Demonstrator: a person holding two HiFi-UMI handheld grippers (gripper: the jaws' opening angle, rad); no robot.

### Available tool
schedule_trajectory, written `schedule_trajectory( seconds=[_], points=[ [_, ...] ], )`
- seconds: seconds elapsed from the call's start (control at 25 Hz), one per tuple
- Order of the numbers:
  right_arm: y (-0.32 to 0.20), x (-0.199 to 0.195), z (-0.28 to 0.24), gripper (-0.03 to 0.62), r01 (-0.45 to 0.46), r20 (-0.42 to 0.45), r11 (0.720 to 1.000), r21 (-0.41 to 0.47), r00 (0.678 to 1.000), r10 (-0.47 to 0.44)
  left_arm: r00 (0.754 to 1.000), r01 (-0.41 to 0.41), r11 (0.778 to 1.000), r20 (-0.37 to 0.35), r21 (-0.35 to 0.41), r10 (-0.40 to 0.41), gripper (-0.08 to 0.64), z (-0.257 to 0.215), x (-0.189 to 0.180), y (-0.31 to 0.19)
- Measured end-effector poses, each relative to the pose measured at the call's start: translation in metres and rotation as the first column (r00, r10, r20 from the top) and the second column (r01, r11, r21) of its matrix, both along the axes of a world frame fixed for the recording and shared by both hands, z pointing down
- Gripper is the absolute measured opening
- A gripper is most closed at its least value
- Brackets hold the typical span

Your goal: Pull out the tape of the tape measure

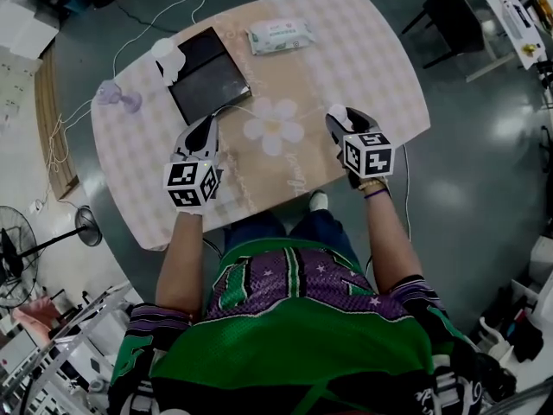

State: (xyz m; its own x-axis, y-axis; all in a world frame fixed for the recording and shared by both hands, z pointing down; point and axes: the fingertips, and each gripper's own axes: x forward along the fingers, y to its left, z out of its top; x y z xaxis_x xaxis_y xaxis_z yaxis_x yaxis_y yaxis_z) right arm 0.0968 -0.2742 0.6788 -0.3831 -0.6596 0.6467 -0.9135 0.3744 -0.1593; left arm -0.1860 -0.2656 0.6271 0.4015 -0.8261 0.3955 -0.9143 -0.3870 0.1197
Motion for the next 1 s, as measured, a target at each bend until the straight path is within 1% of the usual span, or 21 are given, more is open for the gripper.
schedule_trajectory(
  seconds=[0.32, 0.64, 0.84, 1.0],
  points=[
    [0.002, -0.002, 0.064, 0.219, -0.021, -0.001, 0.997, -0.078, 1.0, 0.021, 0.999, 0.004, 0.997, 0.042, -0.073, -0.001, 0.028, 0.067, 0.001, -0.002],
    [0.003, -0.008, 0.106, 0.219, -0.043, -0.008, 0.99, -0.132, 0.999, 0.042, 0.998, 0.013, 0.991, 0.059, -0.133, -0.005, 0.028, 0.106, -0.001, -0.011],
    [0.002, -0.01, 0.125, 0.219, -0.057, -0.037, 0.986, -0.155, 0.998, 0.051, 0.998, 0.024, 0.981, 0.064, -0.192, -0.011, 0.028, 0.133, -0.005, -0.016],
    [0.003, -0.014, 0.135, 0.221, -0.041, -0.064, 0.983, -0.176, 0.997, 0.03, 0.997, 0.033, 0.969, 0.08, -0.246, -0.013, 0.028, 0.155, -0.007, -0.016]
  ],
)
